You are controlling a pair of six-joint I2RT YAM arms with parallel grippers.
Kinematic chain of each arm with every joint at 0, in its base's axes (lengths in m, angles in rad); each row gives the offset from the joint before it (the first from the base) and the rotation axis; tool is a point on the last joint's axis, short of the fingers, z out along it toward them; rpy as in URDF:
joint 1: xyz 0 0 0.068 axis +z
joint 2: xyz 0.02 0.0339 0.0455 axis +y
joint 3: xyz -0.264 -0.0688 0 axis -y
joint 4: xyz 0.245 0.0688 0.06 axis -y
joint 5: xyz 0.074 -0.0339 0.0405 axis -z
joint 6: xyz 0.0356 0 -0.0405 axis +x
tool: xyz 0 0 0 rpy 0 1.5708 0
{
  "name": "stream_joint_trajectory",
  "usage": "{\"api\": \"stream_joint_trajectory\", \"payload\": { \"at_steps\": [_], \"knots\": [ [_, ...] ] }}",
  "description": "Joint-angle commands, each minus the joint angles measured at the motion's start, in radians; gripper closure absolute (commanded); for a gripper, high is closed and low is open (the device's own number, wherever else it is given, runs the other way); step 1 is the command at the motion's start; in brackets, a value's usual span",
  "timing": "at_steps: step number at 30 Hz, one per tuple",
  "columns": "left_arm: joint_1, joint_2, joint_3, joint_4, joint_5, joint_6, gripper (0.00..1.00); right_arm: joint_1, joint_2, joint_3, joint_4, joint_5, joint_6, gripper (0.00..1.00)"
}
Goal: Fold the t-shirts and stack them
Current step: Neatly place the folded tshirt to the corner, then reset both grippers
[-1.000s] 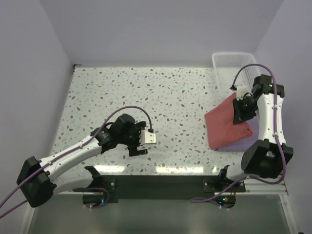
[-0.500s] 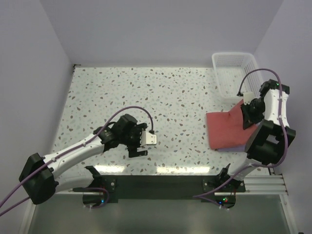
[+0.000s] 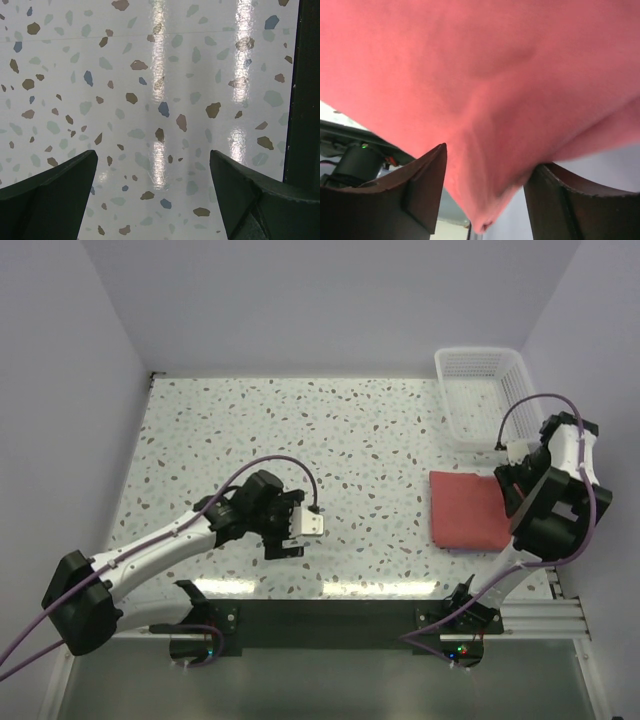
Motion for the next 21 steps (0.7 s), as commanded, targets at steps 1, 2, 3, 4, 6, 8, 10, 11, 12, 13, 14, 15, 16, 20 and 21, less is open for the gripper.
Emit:
{"api": "stream_joint_trajectory", "payload": {
  "at_steps": [1, 2, 3, 4, 6, 8, 10, 11, 12, 13, 14, 15, 16, 20, 21],
  "knots": [
    [0.01, -0.001, 0.049, -0.005, 0.025, 0.016, 0.0, -0.005, -0.012, 0.092, 0.057, 0.066, -0.026, 0.36],
    [0.018, 0.001, 0.055, -0.003, 0.028, 0.006, 0.0, -0.005, -0.015, 0.107, 0.062, 0.072, -0.026, 0.35],
    [0.024, -0.001, 0.059, -0.002, 0.035, -0.001, 0.0, -0.003, -0.021, 0.133, 0.068, 0.083, -0.024, 0.35],
    [0.038, 0.002, 0.067, -0.006, 0.054, -0.007, 0.0, -0.005, -0.033, 0.142, 0.072, 0.089, -0.023, 0.31],
    [0.055, -0.001, 0.075, -0.011, 0.078, -0.035, 0.0, -0.002, -0.05, 0.153, 0.088, 0.106, -0.015, 0.27],
    [0.091, -0.003, 0.09, -0.013, 0.121, -0.076, 0.0, -0.001, -0.091, 0.149, 0.106, 0.111, -0.017, 0.13],
    [0.137, 0.0, 0.118, -0.023, 0.156, -0.101, 0.0, 0.006, -0.121, 0.147, 0.094, 0.067, -0.021, 0.05],
    [0.157, 0.004, 0.128, -0.026, 0.191, -0.133, 0.0, 0.012, -0.145, 0.144, 0.077, 0.054, -0.017, 0.04],
    [0.177, 0.005, 0.141, -0.028, 0.212, -0.151, 0.0, 0.032, -0.156, 0.141, 0.06, 0.037, -0.014, 0.04],
    [0.222, 0.013, 0.165, -0.031, 0.25, -0.19, 0.0, 0.044, -0.165, 0.144, 0.03, -0.008, 0.0, 0.04],
    [0.245, 0.017, 0.179, -0.031, 0.268, -0.214, 0.0, 0.075, -0.186, 0.139, 0.017, -0.036, 0.011, 0.04],
    [0.271, 0.025, 0.191, -0.028, 0.287, -0.242, 0.0, 0.093, -0.197, 0.135, 0.008, -0.061, 0.023, 0.04],
    [0.326, 0.039, 0.219, -0.028, 0.331, -0.268, 0.0, 0.115, -0.207, 0.13, -0.001, -0.082, 0.034, 0.04],
    [0.478, 0.073, 0.279, -0.014, 0.402, -0.45, 0.0, 0.295, -0.262, 0.093, 0.018, -0.251, 0.154, 0.03],
    [0.539, 0.089, 0.306, -0.02, 0.407, -0.48, 0.0, 0.328, -0.273, 0.093, 0.026, -0.285, 0.179, 0.03]
  ]
}}
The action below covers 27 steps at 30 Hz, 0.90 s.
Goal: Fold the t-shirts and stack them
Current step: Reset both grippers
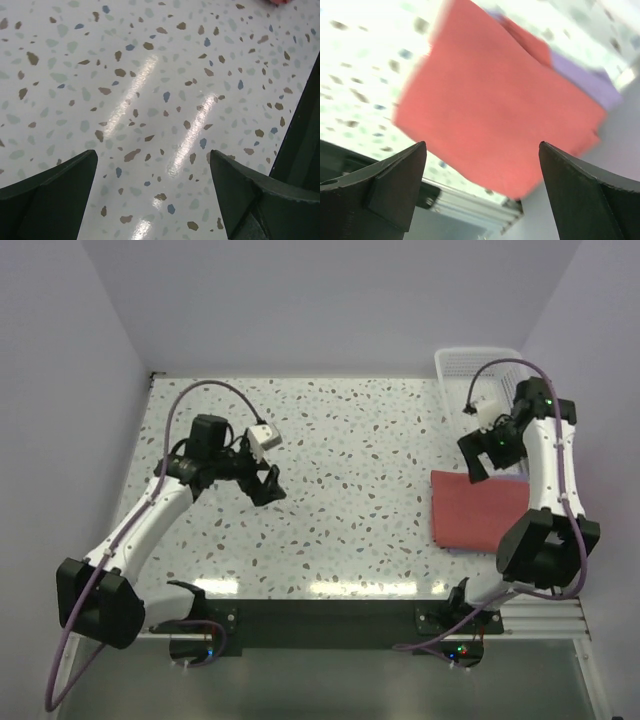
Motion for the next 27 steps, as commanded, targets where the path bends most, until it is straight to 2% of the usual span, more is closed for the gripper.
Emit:
{"api": "stream_joint_trajectory", "payload": {
  "at_steps": [1, 6, 10, 16, 21, 25, 27],
  "knots": [
    [0.136, 0.031, 0.087, 0.0, 0.118, -0.202, 0.0, 0.129, -0.052, -0.012, 0.014, -0.199, 0.164, 0.03],
    [0.355, 0.108, 0.154, -0.067, 0.153, -0.247, 0.0, 0.356, -0.041, -0.041, 0.18, -0.319, 0.337, 0.01],
    [0.439, 0.175, 0.185, -0.156, -0.019, -0.125, 0.0, 0.494, -0.011, -0.13, 0.368, -0.337, 0.439, 0.01],
    [0.449, 0.154, 0.028, -0.111, -0.212, -0.005, 0.0, 0.613, 0.063, -0.261, 0.542, -0.302, 0.482, 0.01],
    [0.449, 0.134, -0.095, -0.066, -0.268, 0.026, 0.0, 0.657, 0.066, -0.344, 0.613, -0.268, 0.498, 0.01],
    [0.449, 0.128, -0.088, -0.048, -0.251, 0.012, 0.0, 0.665, 0.034, -0.356, 0.624, -0.248, 0.504, 0.01],
    [0.455, 0.149, -0.015, -0.055, -0.252, -0.004, 0.0, 0.664, 0.012, -0.333, 0.625, -0.235, 0.506, 0.01]
  ]
}}
